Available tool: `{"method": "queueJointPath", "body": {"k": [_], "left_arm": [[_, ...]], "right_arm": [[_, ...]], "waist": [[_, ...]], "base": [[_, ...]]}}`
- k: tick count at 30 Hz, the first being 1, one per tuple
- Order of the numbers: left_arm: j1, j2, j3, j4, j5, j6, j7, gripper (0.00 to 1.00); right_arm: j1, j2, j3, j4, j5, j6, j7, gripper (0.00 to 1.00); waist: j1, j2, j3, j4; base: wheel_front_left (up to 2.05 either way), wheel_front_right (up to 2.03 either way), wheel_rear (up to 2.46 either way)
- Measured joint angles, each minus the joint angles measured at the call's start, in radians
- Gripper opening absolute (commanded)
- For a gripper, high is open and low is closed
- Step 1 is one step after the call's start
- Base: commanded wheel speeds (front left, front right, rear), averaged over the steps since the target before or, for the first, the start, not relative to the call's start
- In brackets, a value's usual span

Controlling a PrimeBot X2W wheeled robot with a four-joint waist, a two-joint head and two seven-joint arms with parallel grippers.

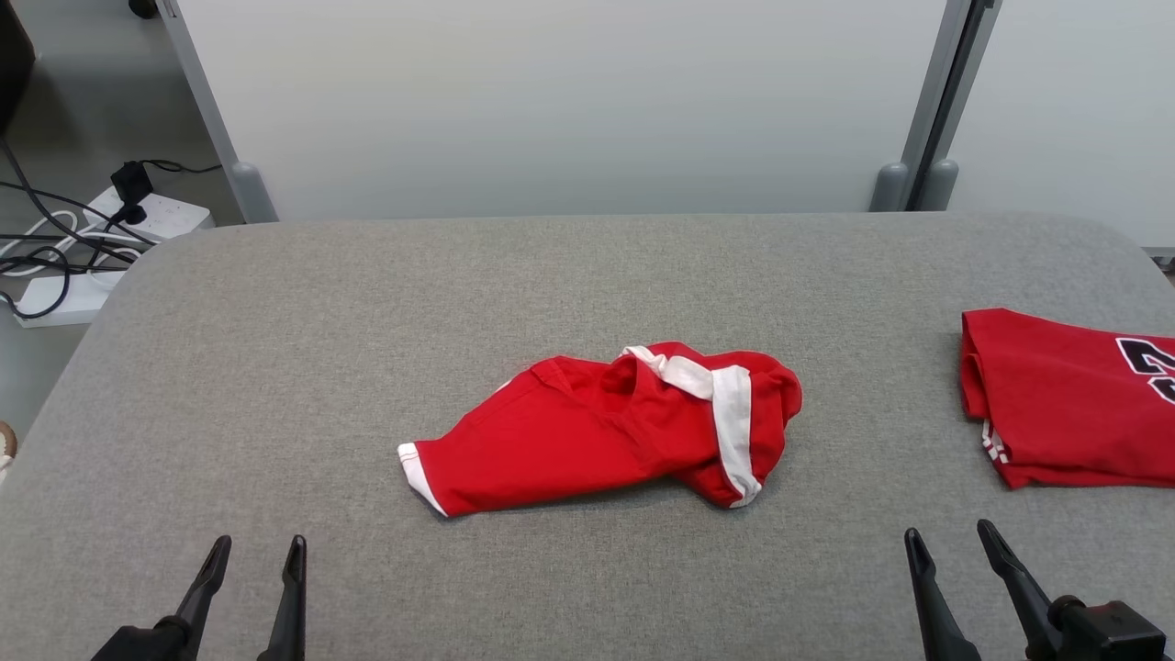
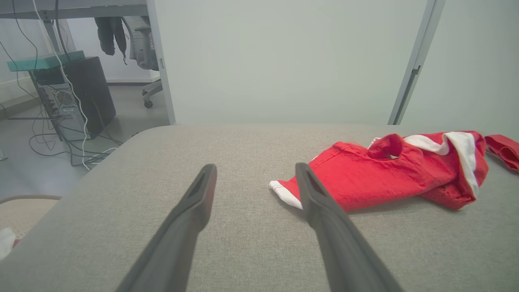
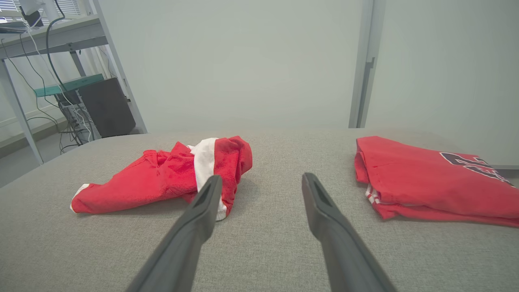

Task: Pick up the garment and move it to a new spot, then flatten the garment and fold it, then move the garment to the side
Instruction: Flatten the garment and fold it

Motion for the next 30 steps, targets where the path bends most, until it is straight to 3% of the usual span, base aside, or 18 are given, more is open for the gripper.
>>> {"method": "queueJointPath", "body": {"k": [9,13,16,22,26,30], "left_arm": [[-0.040,0.001,-0.025,-0.005,0.000,-0.006,0.017,1.00],[-0.139,0.010,-0.060,-0.015,0.002,-0.048,0.047,1.00],[-0.250,0.024,-0.104,-0.014,0.007,-0.103,0.095,1.00],[-0.571,0.028,-0.228,0.067,-0.002,-0.228,0.265,1.00],[-0.766,0.030,-0.328,0.166,-0.095,-0.247,0.411,1.00],[-0.922,0.050,-0.452,0.238,-0.262,-0.247,0.540,1.00]], "right_arm": [[-0.001,0.000,0.004,-0.002,0.000,0.000,0.000,1.00],[-0.006,0.000,0.009,-0.005,0.000,0.000,0.000,1.00],[-0.009,0.000,0.010,-0.009,0.000,0.000,0.000,1.00],[-0.054,0.000,0.017,-0.032,0.000,0.000,-0.001,1.00],[-0.099,0.000,0.041,-0.029,0.004,0.000,-0.026,1.00],[-0.138,0.000,0.055,0.005,0.031,0.000,-0.063,1.00]], "waist": [[0.0000,0.0000,0.013,-0.008],[0.0000,0.0000,0.028,-0.027],[0.0000,0.0000,0.044,-0.048],[0.0000,0.0000,0.107,-0.098],[0.0000,0.0000,0.160,-0.150],[0.0000,0.0000,0.219,-0.212]], "base": [[0.00,0.00,0.00],[0.00,0.00,0.00],[0.00,0.00,0.00],[0.00,0.00,0.00],[0.00,0.00,0.00],[0.00,0.00,0.00]]}}
